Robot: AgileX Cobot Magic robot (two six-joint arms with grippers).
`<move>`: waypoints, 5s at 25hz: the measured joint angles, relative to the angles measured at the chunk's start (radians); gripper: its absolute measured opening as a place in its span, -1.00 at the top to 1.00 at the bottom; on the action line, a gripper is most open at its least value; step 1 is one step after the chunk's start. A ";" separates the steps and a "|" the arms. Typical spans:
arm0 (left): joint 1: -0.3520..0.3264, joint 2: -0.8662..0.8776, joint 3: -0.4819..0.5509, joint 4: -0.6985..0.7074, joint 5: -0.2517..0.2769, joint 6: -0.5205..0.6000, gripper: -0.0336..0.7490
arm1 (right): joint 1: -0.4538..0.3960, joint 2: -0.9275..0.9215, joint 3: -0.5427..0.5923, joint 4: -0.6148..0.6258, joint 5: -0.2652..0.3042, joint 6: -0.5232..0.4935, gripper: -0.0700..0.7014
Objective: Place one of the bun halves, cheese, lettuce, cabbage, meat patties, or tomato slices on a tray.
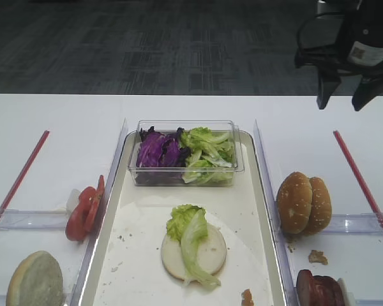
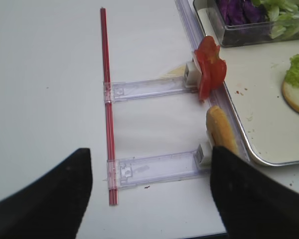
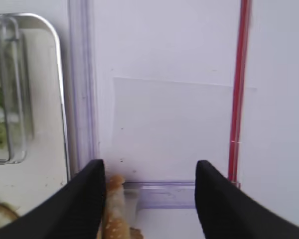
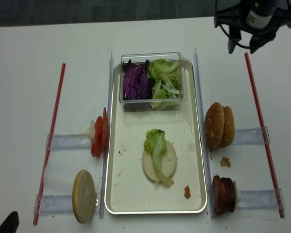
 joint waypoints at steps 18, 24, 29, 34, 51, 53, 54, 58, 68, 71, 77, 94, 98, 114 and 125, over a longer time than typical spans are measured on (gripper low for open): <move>0.000 0.000 0.000 0.000 0.000 0.000 -0.30 | -0.076 -0.086 0.025 -0.006 0.005 -0.082 -0.28; 0.000 0.000 0.000 0.000 0.000 0.000 -0.30 | -0.076 -0.255 0.217 -0.006 0.005 -0.115 -0.28; 0.000 0.000 0.000 0.000 0.000 0.000 -0.30 | -0.076 -0.432 0.384 -0.008 0.009 -0.141 -0.28; 0.000 0.000 0.000 0.000 0.000 0.000 -0.30 | -0.076 -0.640 0.484 -0.020 0.013 -0.145 -0.28; 0.000 0.000 0.000 0.000 0.000 0.000 -0.30 | -0.076 -1.337 0.813 -0.027 0.037 -0.146 -0.28; 0.000 0.000 0.000 0.000 0.000 0.000 -0.30 | -0.076 -1.401 0.841 -0.027 0.039 -0.146 -0.28; 0.000 0.000 0.000 0.000 0.000 0.000 -0.30 | -0.076 -1.434 0.856 -0.027 0.041 -0.147 -0.28; 0.000 0.000 0.000 0.000 0.000 0.000 -0.30 | -0.076 -1.546 0.900 -0.034 0.045 -0.147 -0.28; 0.000 0.000 0.000 0.000 0.000 0.000 -0.30 | -0.076 -1.717 1.022 -0.068 0.023 -0.164 -0.28; 0.000 0.000 0.000 0.000 0.000 0.000 -0.30 | -0.076 -1.757 1.061 -0.068 0.002 -0.171 -0.27; 0.000 0.000 0.000 0.000 0.000 0.000 -0.30 | -0.076 -1.847 1.104 -0.074 -0.040 -0.172 -0.19; 0.000 0.000 0.000 0.000 0.000 0.000 -0.30 | -0.076 -1.855 1.127 -0.094 -0.077 -0.204 -0.03; 0.000 0.000 0.000 0.000 0.000 0.000 -0.30 | -0.076 -1.855 1.127 -0.094 -0.077 -0.203 -0.03; 0.000 0.000 0.000 0.000 0.000 0.000 -0.30 | -0.076 -1.855 1.127 -0.095 -0.077 -0.201 -0.02; 0.000 0.000 0.000 0.000 0.000 0.000 -0.30 | -0.076 -1.855 1.127 -0.095 -0.077 -0.201 0.10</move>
